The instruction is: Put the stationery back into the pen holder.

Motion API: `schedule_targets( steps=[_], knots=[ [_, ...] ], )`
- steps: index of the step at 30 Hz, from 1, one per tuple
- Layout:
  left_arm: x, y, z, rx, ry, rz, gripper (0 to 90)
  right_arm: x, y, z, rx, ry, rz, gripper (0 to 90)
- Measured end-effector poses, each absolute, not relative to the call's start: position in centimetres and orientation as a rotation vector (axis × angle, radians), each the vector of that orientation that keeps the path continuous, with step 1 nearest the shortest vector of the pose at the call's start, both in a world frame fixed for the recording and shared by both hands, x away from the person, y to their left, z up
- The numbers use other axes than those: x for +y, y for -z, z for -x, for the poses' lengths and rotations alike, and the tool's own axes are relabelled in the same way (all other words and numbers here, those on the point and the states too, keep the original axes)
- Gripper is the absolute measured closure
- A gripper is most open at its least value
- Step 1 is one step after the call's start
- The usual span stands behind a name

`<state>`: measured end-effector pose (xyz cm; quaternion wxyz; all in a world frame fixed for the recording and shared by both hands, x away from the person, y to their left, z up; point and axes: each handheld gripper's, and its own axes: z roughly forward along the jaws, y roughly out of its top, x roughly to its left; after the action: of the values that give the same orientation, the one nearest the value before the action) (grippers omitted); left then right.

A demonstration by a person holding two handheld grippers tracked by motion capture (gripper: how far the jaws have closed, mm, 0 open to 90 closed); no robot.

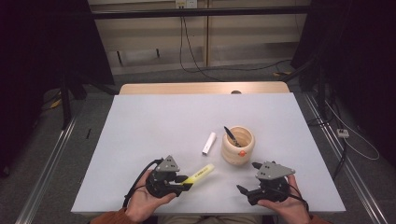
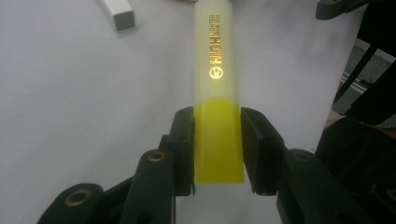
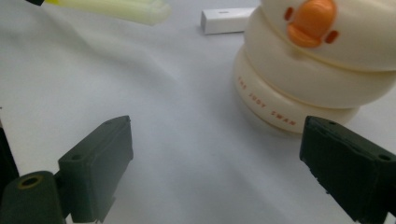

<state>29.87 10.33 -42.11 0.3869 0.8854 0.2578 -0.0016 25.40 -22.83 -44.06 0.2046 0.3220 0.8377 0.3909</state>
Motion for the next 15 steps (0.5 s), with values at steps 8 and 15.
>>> schedule_targets(
  steps=[8,15],
  knots=[
    [10.1,42.1,-30.0,0.642,0.021,-2.258,67.3,-20.9,44.0,-24.6,2.354,-1.031,-0.772,10.5],
    [9.2,42.3,-30.3,0.615,0.048,-2.278,67.3,-19.9,44.3,-24.4,2.366,-0.991,-0.650,17.4]
  ],
)
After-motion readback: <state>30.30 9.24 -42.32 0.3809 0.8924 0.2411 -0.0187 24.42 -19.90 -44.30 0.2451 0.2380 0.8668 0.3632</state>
